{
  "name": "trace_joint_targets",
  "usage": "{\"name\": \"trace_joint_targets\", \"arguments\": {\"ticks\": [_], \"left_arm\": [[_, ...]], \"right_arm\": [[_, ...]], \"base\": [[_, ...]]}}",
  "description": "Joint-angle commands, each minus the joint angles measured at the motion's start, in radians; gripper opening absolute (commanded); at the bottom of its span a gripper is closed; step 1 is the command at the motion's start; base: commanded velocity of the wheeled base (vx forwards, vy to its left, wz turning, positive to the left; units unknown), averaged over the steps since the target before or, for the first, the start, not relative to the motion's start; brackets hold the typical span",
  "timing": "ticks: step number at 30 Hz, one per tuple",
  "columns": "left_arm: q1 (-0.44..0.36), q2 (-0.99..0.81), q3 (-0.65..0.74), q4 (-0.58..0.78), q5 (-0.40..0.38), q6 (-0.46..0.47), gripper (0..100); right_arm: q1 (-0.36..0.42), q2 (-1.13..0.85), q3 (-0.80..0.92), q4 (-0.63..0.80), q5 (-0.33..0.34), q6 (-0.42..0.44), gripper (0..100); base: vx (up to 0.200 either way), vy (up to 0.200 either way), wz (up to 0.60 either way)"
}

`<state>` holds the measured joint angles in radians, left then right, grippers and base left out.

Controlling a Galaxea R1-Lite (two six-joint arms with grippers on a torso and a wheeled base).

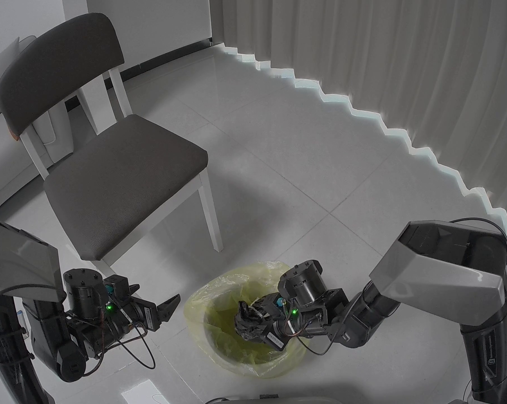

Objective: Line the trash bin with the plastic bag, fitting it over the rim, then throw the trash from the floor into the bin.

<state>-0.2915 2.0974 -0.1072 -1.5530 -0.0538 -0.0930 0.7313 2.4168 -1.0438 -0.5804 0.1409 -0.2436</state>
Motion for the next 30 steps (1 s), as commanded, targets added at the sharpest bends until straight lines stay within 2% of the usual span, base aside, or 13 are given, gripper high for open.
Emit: {"name": "trace_joint_targets", "arguments": {"ticks": [1,2,3,13,24,30], "left_arm": [[-0.002,0.003,-0.002,-0.018,0.0,-0.001,100],[-0.002,0.003,-0.002,-0.018,0.0,-0.001,100],[0.0,0.003,-0.002,-0.018,0.0,-0.001,100],[-0.018,0.052,-0.043,-0.018,0.0,-0.005,100],[-0.032,0.15,-0.104,-0.018,0.002,-0.007,100],[-0.003,0.266,-0.218,-0.018,0.003,0.007,100]], "right_arm": [[-0.039,0.041,-0.051,0.027,0.002,-0.002,0],[-0.041,0.041,-0.05,0.033,0.002,-0.003,0],[-0.041,0.041,-0.05,0.039,0.002,-0.005,100],[-0.047,-0.041,-0.031,0.031,0.002,0.023,100],[-0.26,-0.087,-0.004,0.034,0.005,0.038,100],[-0.314,-0.002,-0.065,0.044,-0.015,0.038,100]], "base": [[0.0,0.0,0.0],[0.0,0.0,0.0],[0.0,0.0,0.0],[0.0,0.0,0.0],[0.0,0.0,0.0],[0.0,0.0,0.0]]}}
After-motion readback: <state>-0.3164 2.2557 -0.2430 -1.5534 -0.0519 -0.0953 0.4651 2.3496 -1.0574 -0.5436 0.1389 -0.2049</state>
